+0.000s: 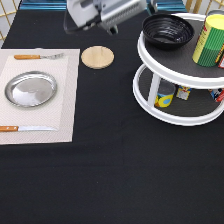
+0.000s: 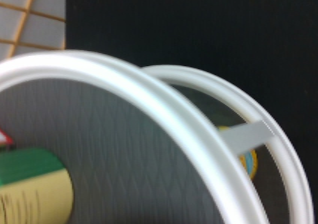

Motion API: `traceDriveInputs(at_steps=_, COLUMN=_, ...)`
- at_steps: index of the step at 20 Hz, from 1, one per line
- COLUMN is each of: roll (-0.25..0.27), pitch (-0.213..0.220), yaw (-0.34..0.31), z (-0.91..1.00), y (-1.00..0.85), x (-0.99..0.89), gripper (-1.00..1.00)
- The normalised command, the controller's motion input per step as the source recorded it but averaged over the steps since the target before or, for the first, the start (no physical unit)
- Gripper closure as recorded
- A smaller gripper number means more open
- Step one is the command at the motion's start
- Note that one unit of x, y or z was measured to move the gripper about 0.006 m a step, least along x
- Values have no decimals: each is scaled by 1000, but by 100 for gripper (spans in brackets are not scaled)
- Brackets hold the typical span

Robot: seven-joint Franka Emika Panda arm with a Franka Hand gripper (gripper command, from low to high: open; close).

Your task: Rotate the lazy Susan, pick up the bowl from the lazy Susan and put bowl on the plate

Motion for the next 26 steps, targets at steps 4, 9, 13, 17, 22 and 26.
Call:
traceDriveInputs(at_steps=4, roll=-127, pitch=-170, yaw=1, z=-31, y=247, x=-979, gripper=-100)
traceDriveInputs(at_steps=9, roll=-86, pitch=-176, yaw=0, z=-146, y=198, x=-946, gripper=-100)
traceDriveInputs(at_steps=13, roll=-69, pitch=-223, yaw=-21, z=-195, y=206, x=-713, gripper=-100)
traceDriveInputs(at_steps=17, roll=-84, pitch=-255, yaw=-34, z=-351, y=195, x=-636, gripper=-100)
traceDriveInputs(at_steps=22, roll=-80, pitch=-264, yaw=-39, z=-481, y=211, x=-614, gripper=-100)
traceDriveInputs(at_steps=26, roll=-65, pitch=-163, yaw=-32, z=-474, y=228, x=-743, gripper=-100)
